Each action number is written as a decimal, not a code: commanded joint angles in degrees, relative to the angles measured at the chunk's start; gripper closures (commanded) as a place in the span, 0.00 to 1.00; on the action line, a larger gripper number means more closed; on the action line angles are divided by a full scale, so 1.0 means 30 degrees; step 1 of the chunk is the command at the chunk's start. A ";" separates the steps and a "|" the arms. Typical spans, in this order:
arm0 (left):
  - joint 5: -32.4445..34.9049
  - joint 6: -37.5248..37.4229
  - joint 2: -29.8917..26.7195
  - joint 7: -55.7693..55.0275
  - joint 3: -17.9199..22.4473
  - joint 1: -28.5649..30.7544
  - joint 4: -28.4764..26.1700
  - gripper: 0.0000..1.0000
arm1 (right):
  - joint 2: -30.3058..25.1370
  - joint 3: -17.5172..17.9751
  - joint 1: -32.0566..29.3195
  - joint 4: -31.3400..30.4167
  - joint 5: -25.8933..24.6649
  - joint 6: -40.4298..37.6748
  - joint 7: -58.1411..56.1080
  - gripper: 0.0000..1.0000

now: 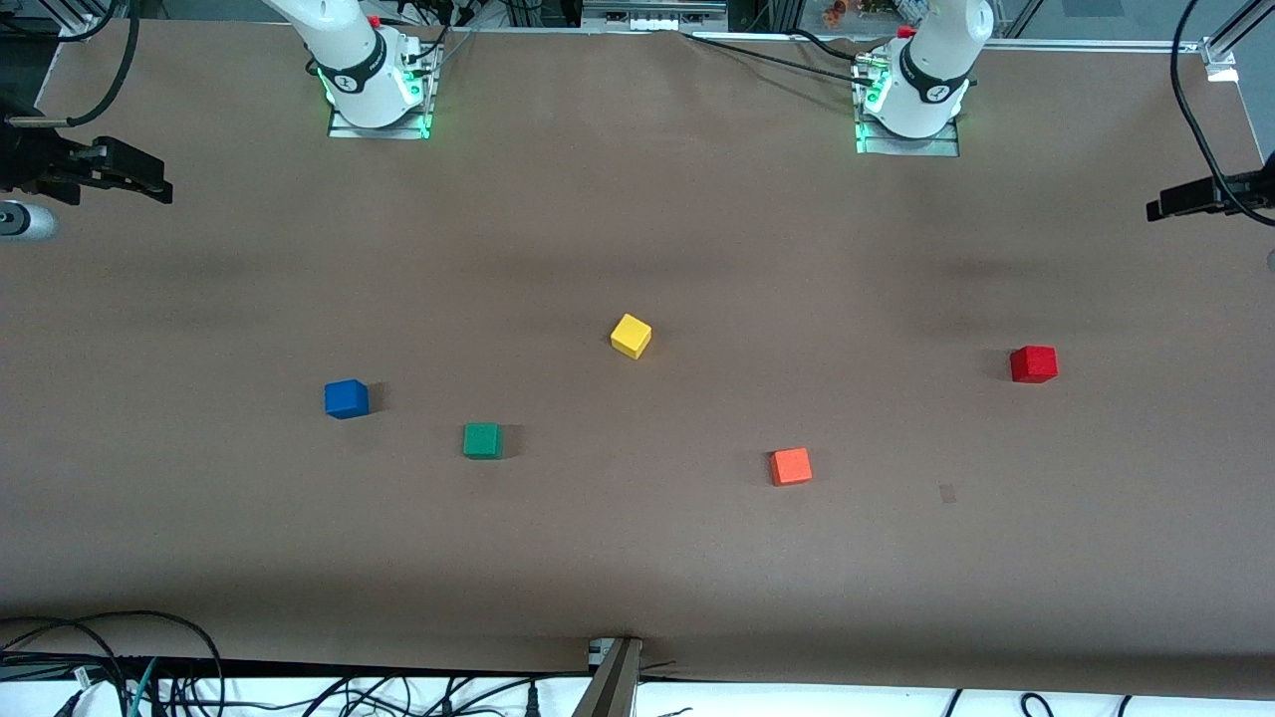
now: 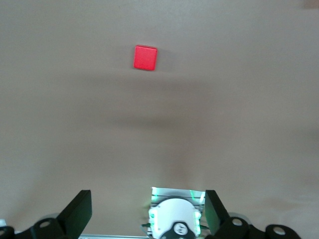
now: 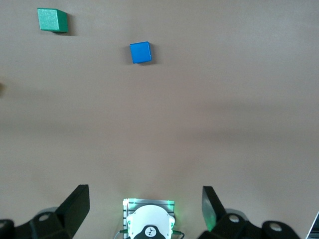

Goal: Pass red block to right arm, stack on blue
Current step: 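Reach the left gripper down to the red cube, then close the left gripper on the red cube and lift it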

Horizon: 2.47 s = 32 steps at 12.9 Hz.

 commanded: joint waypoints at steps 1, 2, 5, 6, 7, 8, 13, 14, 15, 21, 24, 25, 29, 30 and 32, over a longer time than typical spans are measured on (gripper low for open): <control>-0.0134 0.2303 0.1258 0.2315 -0.0118 0.0733 -0.0638 0.00 | 0.0028 0.0124 -0.0083 0.0217 -0.0182 -0.0041 -0.0304 0.00; -0.0105 0.4085 0.1290 0.2728 -0.0118 0.0966 -0.1630 0.00 | 0.0028 0.0124 -0.0083 0.0217 -0.0182 -0.0041 -0.0304 0.00; 0.0802 1.1316 0.1290 0.3465 -0.0177 0.0968 -0.5612 0.00 | 0.0058 0.0124 -0.0083 0.0246 -0.0182 -0.0041 -0.0304 0.00; 0.0775 1.3079 0.1319 0.3291 -0.0206 0.0968 -0.6639 0.00 | 0.0058 0.0124 -0.0083 0.0217 -0.0153 -0.0012 -0.0304 0.00; 0.0775 1.4634 0.1348 0.3173 -0.0264 0.0968 -0.7606 0.00 | 0.0058 0.0124 -0.0083 0.0246 -0.0153 0.0017 -0.0304 0.00; 0.0717 1.5839 0.1407 0.2969 -0.0323 0.0939 -0.8486 0.00 | 0.0087 0.0124 -0.0083 0.0217 -0.0124 0.0046 -0.0304 0.00; 0.0570 2.1821 0.2781 0.1063 -0.0703 0.0734 -1.1715 0.00 | 0.0204 0.0095 -0.0112 0.0305 -0.0124 0.0076 -0.0304 0.00; 0.0570 2.2233 0.3161 0.1092 -0.1081 0.0734 -1.1689 0.00 | 0.0233 0.0095 -0.0113 0.0305 -0.0124 0.0134 -0.0304 0.00; 0.0570 2.2817 0.3571 0.1092 -0.1201 0.0734 -1.1688 0.00 | 0.0234 0.0095 -0.0084 0.0305 -0.0095 0.0163 -0.0275 0.00; 0.0833 2.4903 0.5361 0.1589 -0.1202 0.0910 -1.1894 0.00 | 0.0263 0.0124 -0.0084 0.0305 -0.0094 0.0193 -0.0275 0.00; 0.0863 2.5838 0.6208 0.1736 -0.1202 0.0910 -1.1894 0.00 | 0.0263 0.0124 -0.0083 0.0305 -0.0094 0.0222 -0.0275 0.00; 0.0863 2.5841 0.6270 0.2113 -0.1202 0.0939 -1.1894 0.00 | 0.0263 0.0124 -0.0083 0.0305 -0.0094 0.0222 -0.0275 0.00; 0.0834 2.5900 0.6476 0.2205 -0.1173 0.0968 -1.1864 0.46 | 0.0263 0.0124 -0.0083 0.0305 -0.0094 0.0222 -0.0275 0.00; 0.0862 2.5755 0.6446 0.2205 -0.1173 0.0968 -1.1835 0.76 | 0.0263 0.0124 -0.0083 0.0305 -0.0094 0.0193 -0.0275 0.00; 0.0863 2.5695 0.6359 0.2700 -0.1202 0.0968 -1.1689 0.96 | 0.0321 0.0153 -0.0083 0.0305 -0.0094 0.0222 -0.0275 0.00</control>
